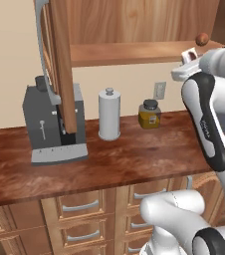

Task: Pick the jam and bar from the counter and place them in the cabinets closest to them.

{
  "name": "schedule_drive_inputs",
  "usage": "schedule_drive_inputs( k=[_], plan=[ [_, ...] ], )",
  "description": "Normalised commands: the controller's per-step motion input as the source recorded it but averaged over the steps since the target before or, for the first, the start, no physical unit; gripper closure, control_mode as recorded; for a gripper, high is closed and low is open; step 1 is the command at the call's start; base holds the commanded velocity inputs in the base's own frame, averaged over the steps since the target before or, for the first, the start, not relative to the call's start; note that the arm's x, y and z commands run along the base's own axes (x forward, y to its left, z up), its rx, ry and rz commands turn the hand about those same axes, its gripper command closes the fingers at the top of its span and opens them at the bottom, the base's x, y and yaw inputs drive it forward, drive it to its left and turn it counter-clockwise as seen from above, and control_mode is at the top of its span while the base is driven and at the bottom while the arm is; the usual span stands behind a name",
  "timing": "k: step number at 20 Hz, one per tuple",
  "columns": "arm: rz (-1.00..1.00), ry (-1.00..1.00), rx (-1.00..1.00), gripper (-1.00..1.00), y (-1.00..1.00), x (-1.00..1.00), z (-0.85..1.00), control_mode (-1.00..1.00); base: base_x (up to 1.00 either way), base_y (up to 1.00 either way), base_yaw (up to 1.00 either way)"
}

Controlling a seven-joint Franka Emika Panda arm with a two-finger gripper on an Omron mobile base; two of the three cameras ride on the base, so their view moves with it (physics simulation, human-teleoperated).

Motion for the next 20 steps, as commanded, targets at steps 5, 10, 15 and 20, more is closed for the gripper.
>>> schedule_drive_inputs(
  k=[5,10,15,20],
  plan=[
    [0.02,0.15,-0.03,1.0,0.1,0.11,0.32,-1.0,0.0,0.0,0.0],
    [0.02,0.08,-0.01,1.0,0.03,0.03,0.05,-1.0,0.0,0.0,0.0],
    [0.0,0.0,0.0,1.0,0.01,0.17,0.0,-1.0,0.0,0.0,0.0],
    [-0.03,0.0,0.0,1.0,0.09,0.52,0.0,-1.0,0.0,0.0,0.0]
  ],
)
